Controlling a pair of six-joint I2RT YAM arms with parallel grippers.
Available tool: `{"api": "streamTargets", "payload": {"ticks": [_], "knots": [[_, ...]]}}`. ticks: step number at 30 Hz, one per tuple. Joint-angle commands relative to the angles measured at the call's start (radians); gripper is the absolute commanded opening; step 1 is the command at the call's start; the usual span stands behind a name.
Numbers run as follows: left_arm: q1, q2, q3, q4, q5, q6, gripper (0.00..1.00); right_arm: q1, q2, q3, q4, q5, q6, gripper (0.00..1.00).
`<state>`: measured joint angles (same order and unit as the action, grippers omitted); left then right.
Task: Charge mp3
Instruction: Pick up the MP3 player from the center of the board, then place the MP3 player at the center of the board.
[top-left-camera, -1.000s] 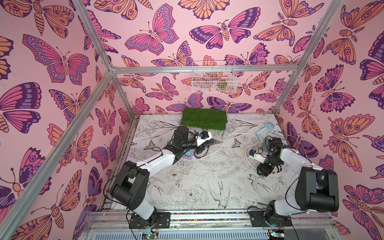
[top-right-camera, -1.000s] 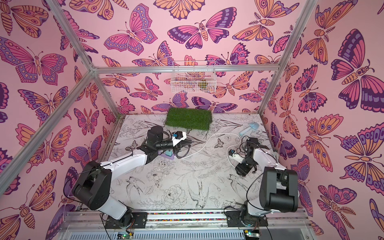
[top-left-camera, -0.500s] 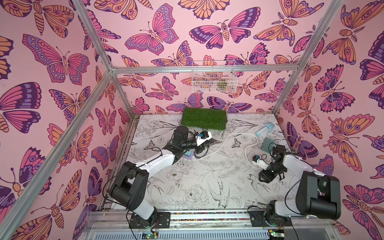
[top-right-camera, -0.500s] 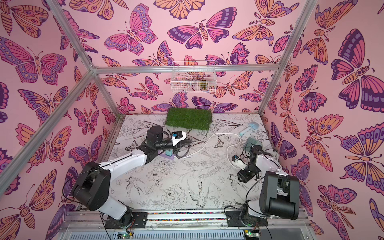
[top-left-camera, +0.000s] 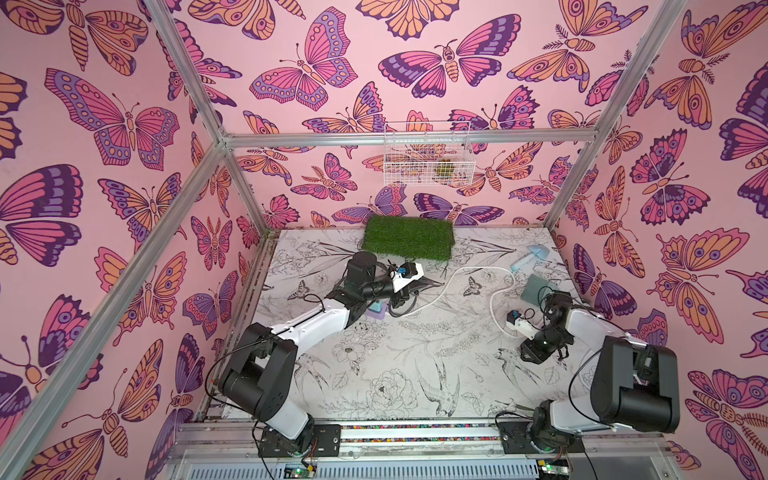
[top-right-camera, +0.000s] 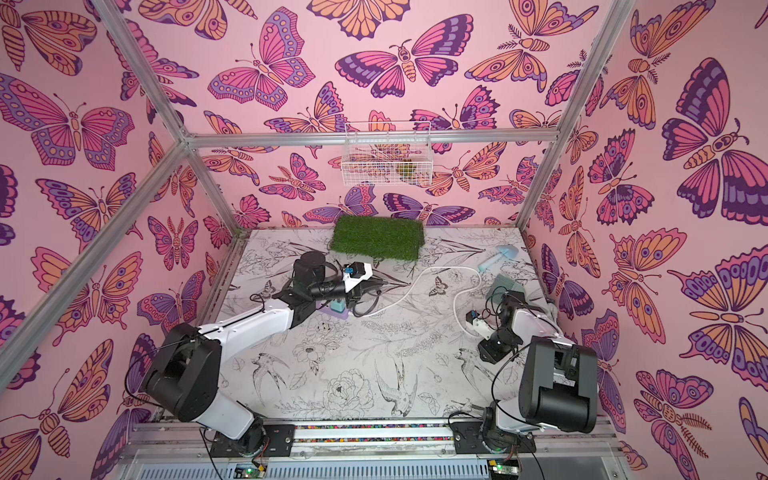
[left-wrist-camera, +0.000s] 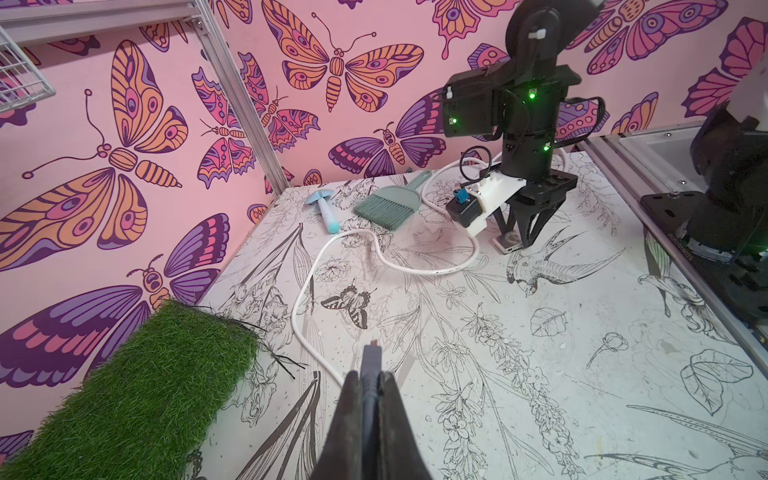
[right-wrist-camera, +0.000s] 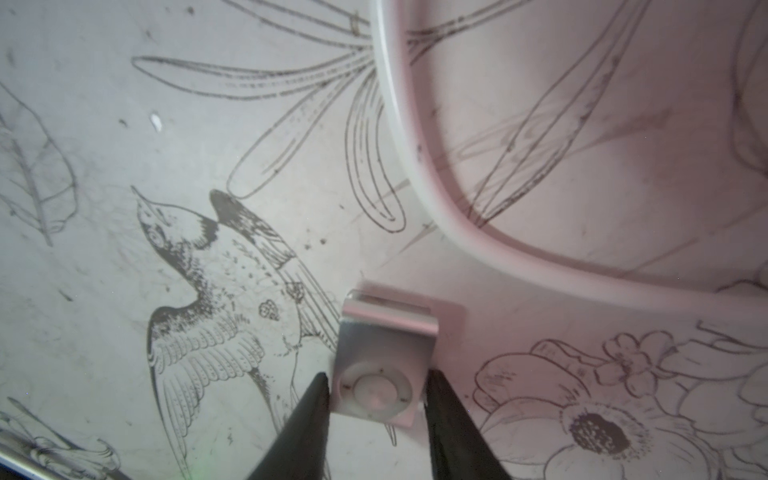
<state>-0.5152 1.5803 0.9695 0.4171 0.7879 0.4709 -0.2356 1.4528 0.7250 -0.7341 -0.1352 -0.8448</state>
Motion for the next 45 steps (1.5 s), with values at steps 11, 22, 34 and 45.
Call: {"api": "streamTargets", "payload": {"ticks": [11,22,34,45], "knots": [[0.015,-0.021,-0.018,-0.017,-0.001,0.008,0.00,0.160,-0.059,0.022,-0.016,-0.015,0.052,0.23],[0.030,-0.075,-0.038,-0.029,0.004,-0.007,0.00,0.492,0.113,0.371,-0.160,0.129,0.486,0.21],[0.034,-0.116,-0.051,-0.075,0.001,0.002,0.00,0.829,0.220,0.312,-0.081,0.220,1.047,0.24],[0.034,-0.129,-0.054,-0.093,-0.006,-0.014,0.00,0.905,0.193,0.206,0.064,0.237,1.172,0.27]]}}
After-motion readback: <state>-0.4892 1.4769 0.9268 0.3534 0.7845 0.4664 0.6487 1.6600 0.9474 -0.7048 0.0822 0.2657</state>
